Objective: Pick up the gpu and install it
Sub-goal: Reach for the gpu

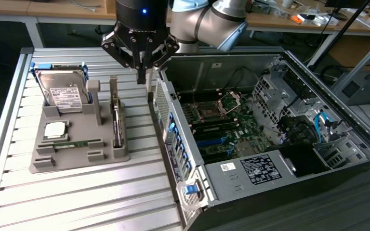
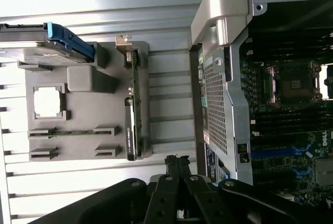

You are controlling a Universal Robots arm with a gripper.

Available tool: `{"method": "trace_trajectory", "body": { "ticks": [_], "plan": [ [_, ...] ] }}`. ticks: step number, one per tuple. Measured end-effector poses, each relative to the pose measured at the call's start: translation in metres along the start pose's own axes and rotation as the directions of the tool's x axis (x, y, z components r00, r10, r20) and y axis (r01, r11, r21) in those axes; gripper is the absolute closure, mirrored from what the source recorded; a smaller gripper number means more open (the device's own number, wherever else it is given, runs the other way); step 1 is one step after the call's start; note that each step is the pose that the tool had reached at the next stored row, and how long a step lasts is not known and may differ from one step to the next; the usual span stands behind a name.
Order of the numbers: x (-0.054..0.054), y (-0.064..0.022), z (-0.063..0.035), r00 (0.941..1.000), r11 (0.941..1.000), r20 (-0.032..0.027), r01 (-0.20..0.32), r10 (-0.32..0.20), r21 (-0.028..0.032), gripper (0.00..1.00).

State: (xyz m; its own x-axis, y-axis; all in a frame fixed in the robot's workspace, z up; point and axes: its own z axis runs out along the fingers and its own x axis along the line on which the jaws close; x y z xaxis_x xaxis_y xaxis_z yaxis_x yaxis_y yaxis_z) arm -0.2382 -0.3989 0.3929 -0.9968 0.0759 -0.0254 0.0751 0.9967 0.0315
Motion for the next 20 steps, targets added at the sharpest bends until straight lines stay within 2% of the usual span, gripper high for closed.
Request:
{"method": "trace_trajectory", "body": {
  "ticks": [20],
  "plan": [
    [0.012, -0.0009, -0.0002, 1.0000, 1.0000, 0.0002, 0.000, 0.000, 0.0021, 0.89]
  ]
}}
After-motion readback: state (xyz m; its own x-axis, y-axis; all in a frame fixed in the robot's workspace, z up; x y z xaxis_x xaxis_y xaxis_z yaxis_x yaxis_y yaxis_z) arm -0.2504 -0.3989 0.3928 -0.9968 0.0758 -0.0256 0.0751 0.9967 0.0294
